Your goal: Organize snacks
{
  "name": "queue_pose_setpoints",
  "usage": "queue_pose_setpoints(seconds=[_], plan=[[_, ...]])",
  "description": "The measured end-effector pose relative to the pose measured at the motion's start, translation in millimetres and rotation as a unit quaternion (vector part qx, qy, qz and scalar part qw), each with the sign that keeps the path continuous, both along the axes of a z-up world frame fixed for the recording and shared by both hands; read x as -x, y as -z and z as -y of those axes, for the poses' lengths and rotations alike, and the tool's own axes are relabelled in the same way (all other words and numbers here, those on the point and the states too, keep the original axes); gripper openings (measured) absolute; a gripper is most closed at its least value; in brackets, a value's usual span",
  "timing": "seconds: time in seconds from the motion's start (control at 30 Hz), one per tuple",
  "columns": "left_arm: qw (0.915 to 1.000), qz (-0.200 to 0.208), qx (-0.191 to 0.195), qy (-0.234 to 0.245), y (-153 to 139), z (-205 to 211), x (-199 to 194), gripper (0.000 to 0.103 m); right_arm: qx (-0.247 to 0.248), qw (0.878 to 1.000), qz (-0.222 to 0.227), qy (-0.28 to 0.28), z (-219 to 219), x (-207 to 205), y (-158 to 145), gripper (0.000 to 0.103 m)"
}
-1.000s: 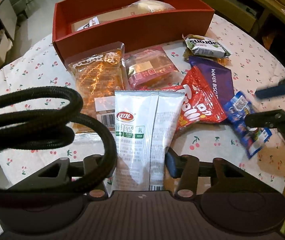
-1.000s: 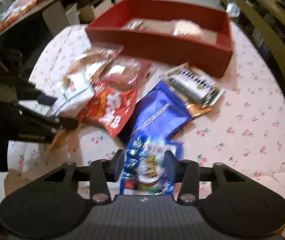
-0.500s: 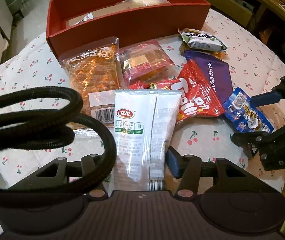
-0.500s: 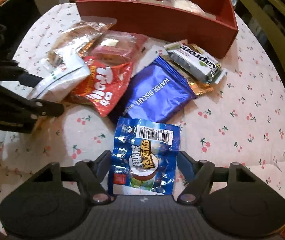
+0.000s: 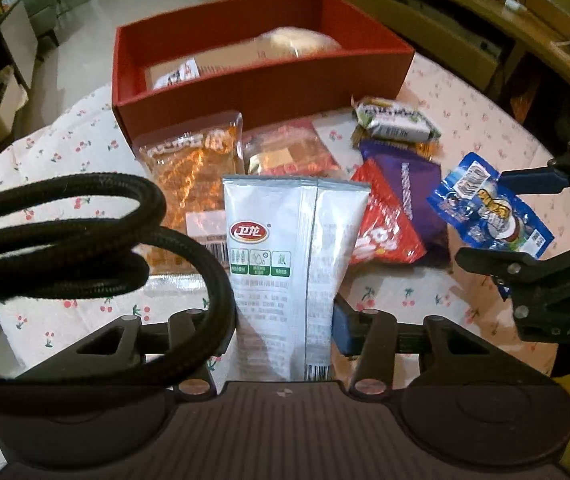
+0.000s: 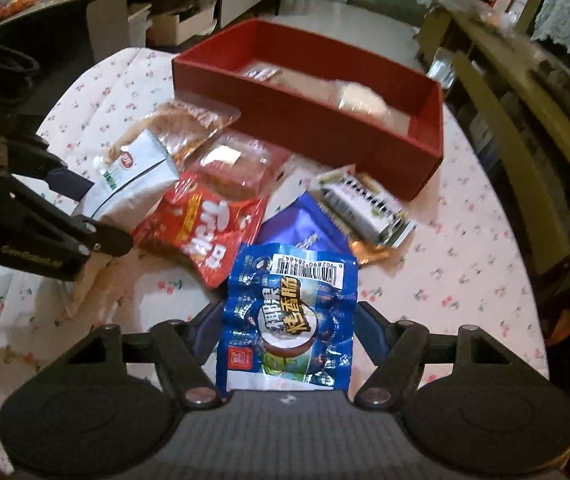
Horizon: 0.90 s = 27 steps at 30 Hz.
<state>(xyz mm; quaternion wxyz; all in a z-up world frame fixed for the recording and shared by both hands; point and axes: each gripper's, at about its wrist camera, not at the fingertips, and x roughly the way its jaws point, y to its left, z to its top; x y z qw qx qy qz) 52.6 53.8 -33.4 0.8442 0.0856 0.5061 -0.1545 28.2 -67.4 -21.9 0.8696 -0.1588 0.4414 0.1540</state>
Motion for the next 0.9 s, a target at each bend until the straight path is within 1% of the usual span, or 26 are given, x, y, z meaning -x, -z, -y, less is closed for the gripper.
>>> queue_pose_setpoints(seconds=[0.47, 0.9], plan=[[0.9991, 0.028, 0.024, -0.021, -18, -5, -5, 0.054, 0.0, 0.999, 0.037, 0.006, -1, -7, -16, 0.098], [0.9973, 0.044, 0.047, -0.036, -31, -9, -11, 0.053, -0.007, 0.998, 0.058, 0.014, 2, -12, -26, 0.098]])
